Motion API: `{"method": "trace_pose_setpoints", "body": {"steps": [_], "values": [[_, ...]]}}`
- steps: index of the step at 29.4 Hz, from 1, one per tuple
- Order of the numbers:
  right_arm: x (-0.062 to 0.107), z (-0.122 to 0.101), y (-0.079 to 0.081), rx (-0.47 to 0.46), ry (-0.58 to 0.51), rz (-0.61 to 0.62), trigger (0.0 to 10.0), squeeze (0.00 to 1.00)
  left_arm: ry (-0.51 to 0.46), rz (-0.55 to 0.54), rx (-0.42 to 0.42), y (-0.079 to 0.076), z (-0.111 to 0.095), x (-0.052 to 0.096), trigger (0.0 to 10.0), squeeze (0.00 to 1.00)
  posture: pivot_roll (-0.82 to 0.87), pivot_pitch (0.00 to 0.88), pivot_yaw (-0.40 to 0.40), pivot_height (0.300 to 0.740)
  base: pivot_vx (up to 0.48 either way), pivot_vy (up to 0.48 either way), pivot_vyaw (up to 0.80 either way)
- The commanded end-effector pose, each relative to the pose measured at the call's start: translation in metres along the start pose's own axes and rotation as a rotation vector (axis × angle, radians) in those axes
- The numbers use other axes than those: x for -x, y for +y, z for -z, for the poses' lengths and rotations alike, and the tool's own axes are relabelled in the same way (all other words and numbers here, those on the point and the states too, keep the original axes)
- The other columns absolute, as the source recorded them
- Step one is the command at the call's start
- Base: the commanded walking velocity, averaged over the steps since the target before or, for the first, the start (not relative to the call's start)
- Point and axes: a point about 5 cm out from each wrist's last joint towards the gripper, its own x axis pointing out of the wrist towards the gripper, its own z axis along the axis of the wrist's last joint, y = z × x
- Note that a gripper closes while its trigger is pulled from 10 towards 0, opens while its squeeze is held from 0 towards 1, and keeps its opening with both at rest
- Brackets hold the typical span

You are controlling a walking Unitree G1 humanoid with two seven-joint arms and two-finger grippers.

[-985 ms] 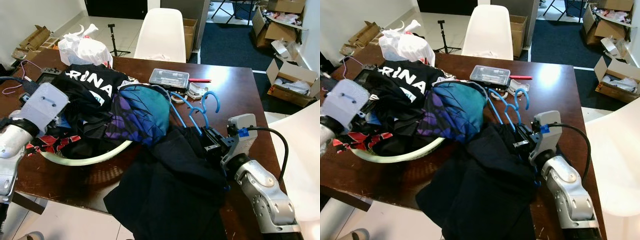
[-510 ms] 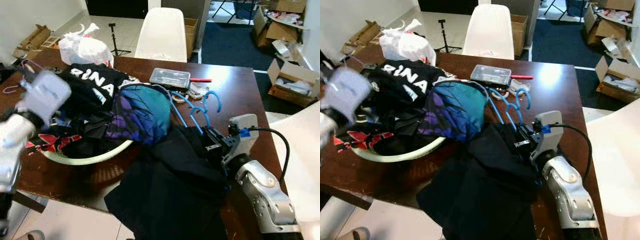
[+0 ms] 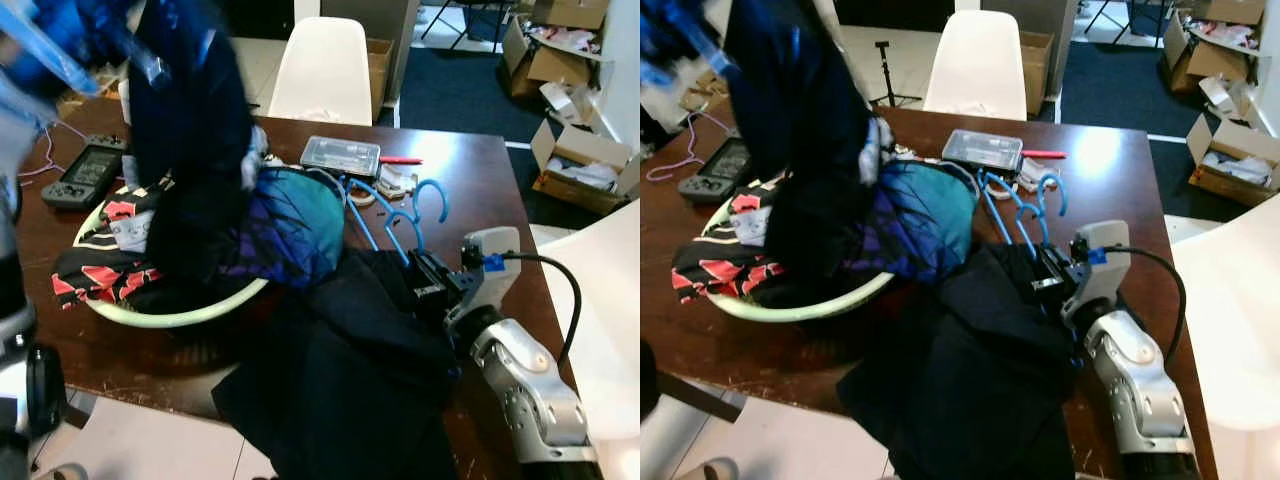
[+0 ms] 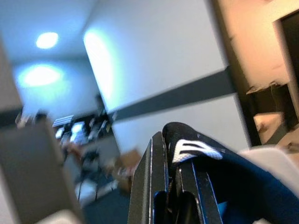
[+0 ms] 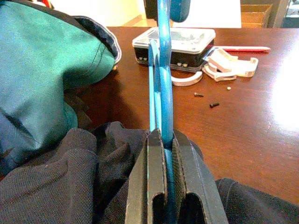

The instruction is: Hang hanger

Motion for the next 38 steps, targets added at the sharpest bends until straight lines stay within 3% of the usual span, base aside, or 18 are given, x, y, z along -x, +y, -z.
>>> {"method": "trace_pose_setpoints", "body": {"steps": [1,9,14,16,17,18,21,22,24,25,27,29,30,33,35,37,38], "values": [[0.005,0.022,-0.002,-0.048,0.09,0.027,10.0,0.0,-0.016,0.017,0.001,0.003,-0.012,0.001,0.0,0.0,0.04,0.155,0.056,0.74,0.0,0.0,0.0],[0.005,0.023,-0.002,-0.054,0.086,0.032,10.0,0.0,-0.082,-0.047,0.011,0.023,-0.043,-0.005,0.0,0.0,0.04,0.157,0.06,0.74,0.0,0.0,0.0],[0.005,0.023,-0.002,-0.057,0.084,0.035,10.0,0.0,-0.07,-0.093,-0.008,0.038,-0.055,0.004,0.0,0.0,0.04,0.162,0.064,0.74,0.0,0.0,0.0],[0.005,0.023,-0.002,-0.062,0.086,0.037,10.0,0.0,0.106,-0.126,-0.07,0.054,-0.049,0.041,0.0,0.0,0.05,0.169,0.063,0.74,0.0,0.0,0.0],[0.005,0.023,-0.002,-0.062,0.086,0.037,10.0,0.0,0.106,-0.126,-0.07,0.054,-0.049,0.041,0.0,0.0,0.05,0.169,0.063,0.74,0.0,0.0,0.0],[0.005,0.023,-0.001,-0.063,0.086,0.037,10.0,0.0,0.186,-0.122,-0.088,0.057,-0.045,0.055,0.0,0.0,0.05,0.169,0.063,0.74,0.0,0.0,0.0],[0.005,0.024,-0.001,-0.068,0.093,0.03,10.0,0.0,0.503,-0.103,-0.11,0.058,-0.017,0.102,0.0,0.0,0.06,0.175,0.054,0.74,0.0,0.0,0.0],[0.005,0.024,-0.001,-0.068,0.095,0.028,10.0,0.0,0.553,-0.095,-0.105,0.057,-0.013,0.11,0.0,0.0,0.06,0.175,0.054,0.74,0.0,0.0,0.0],[0.005,0.024,-0.001,-0.068,0.095,0.028,10.0,0.0,0.553,-0.095,-0.105,0.057,-0.013,0.11,0.0,0.0,0.06,0.175,0.054,0.74,0.0,0.0,0.0],[0.005,0.024,-0.002,-0.066,0.099,0.025,10.0,0.0,0.794,-0.132,-0.212,0.064,-0.001,0.143,0.0,0.0,0.06,0.178,0.048,0.74,0.0,0.0,0.0],[0.005,0.024,-0.002,-0.066,0.099,0.025,10.0,0.0,0.794,-0.132,-0.212,0.064,-0.001,0.143,0.0,0.0,0.06,0.178,0.048,0.74,0.0,0.0,0.0],[0.005,0.024,-0.002,-0.066,0.101,0.024,10.0,0.0,0.957,-0.239,-0.34,0.079,0.0,0.165,0.0,0.0,0.07,0.18,0.044,0.74,0.0,0.0,0.0],[0.005,0.024,-0.002,-0.066,0.101,0.024,10.0,0.0,0.957,-0.239,-0.34,0.079,0.0,0.165,0.0,0.0,0.07,0.18,0.044,0.74,0.0,0.0,0.0],[0.004,0.024,-0.003,-0.063,0.107,0.021,10.0,0.0,0.912,-0.513,-0.682,0.109,-0.025,0.159,0.0,0.0,0.07,0.18,0.035,0.74,0.0,0.0,0.0],[0.004,0.024,-0.003,-0.063,0.107,0.021,10.0,0.0,0.912,-0.513,-0.682,0.109,-0.025,0.159,0.0,0.0,0.07,0.18,0.035,0.74,0.0,0.0,0.0],[0.003,0.024,-0.003,-0.06,0.109,0.02,10.0,0.0,0.899,-0.539,-1.002,0.113,-0.04,0.14,0.0,0.0,0.06,0.178,0.037,0.74,0.0,0.0,0.0],[0.003,0.024,-0.003,-0.06,0.109,0.02,10.0,0.0,0.899,-0.539,-1.002,0.113,-0.04,0.14,0.0,0.0,0.06,0.178,0.037,0.74,0.0,0.0,0.0]]}}
